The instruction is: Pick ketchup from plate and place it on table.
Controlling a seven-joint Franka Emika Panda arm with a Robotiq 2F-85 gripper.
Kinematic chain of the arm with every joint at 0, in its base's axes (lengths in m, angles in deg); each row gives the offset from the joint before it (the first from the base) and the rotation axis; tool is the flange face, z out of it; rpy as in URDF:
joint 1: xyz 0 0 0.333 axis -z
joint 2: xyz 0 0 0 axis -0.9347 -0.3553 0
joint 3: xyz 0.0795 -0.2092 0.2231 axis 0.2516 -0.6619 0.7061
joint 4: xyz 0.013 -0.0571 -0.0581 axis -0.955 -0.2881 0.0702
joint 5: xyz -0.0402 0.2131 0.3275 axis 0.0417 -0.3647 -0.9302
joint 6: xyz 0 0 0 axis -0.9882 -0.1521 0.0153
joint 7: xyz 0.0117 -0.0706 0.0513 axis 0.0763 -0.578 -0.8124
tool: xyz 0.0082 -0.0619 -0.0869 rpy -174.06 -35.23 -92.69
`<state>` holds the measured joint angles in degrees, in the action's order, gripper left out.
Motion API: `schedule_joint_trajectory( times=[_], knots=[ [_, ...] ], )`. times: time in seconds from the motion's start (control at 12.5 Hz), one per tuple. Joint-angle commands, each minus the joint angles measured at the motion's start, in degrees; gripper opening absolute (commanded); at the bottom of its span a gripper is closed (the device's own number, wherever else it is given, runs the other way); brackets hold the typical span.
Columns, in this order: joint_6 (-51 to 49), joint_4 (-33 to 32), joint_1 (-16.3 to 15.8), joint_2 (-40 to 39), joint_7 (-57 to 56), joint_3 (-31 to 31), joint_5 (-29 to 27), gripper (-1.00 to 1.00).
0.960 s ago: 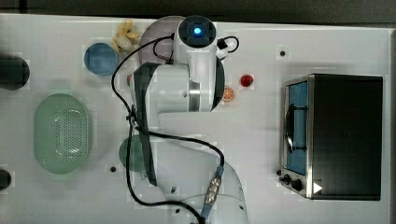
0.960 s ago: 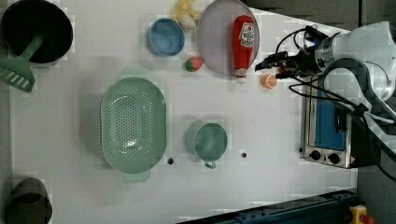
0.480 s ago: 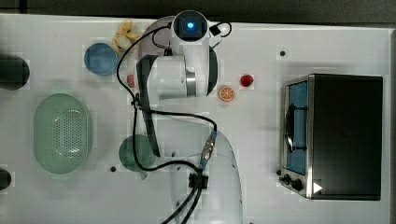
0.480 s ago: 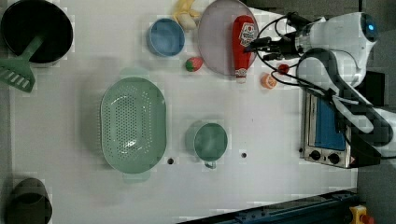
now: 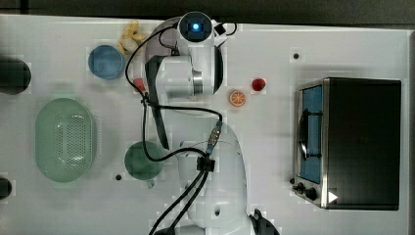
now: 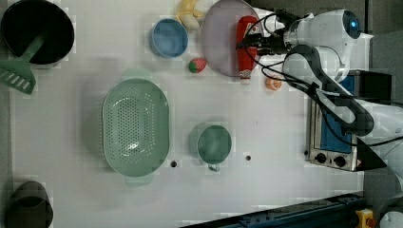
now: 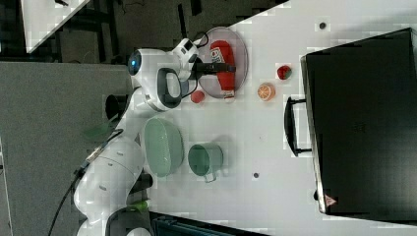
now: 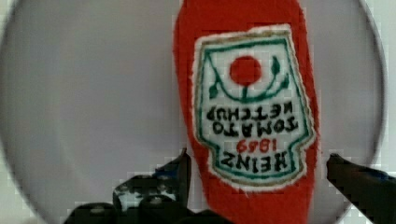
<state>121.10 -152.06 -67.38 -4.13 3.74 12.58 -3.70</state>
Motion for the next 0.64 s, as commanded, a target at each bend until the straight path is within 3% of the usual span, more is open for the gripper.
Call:
schedule_joint_trajectory(
  times=[0.08,0.32,0.48,0.56,0.64],
  knots=[
    [2.95,1.73,-0.15,-1.6,-2.1,-0.14,0.17,1.0],
    [3.08,2.47,-0.15,-1.56,-2.1,-0.3,0.16,0.93],
    [2.71,3.0,-0.14,-1.44,-2.11,-0.68,0.16,0.43],
    [2.77,3.05,-0.11,-1.3,-2.1,-0.7,0.16,0.27],
    [2.69,3.04,-0.1,-1.26,-2.12,-0.72,0.16,0.27]
  ],
)
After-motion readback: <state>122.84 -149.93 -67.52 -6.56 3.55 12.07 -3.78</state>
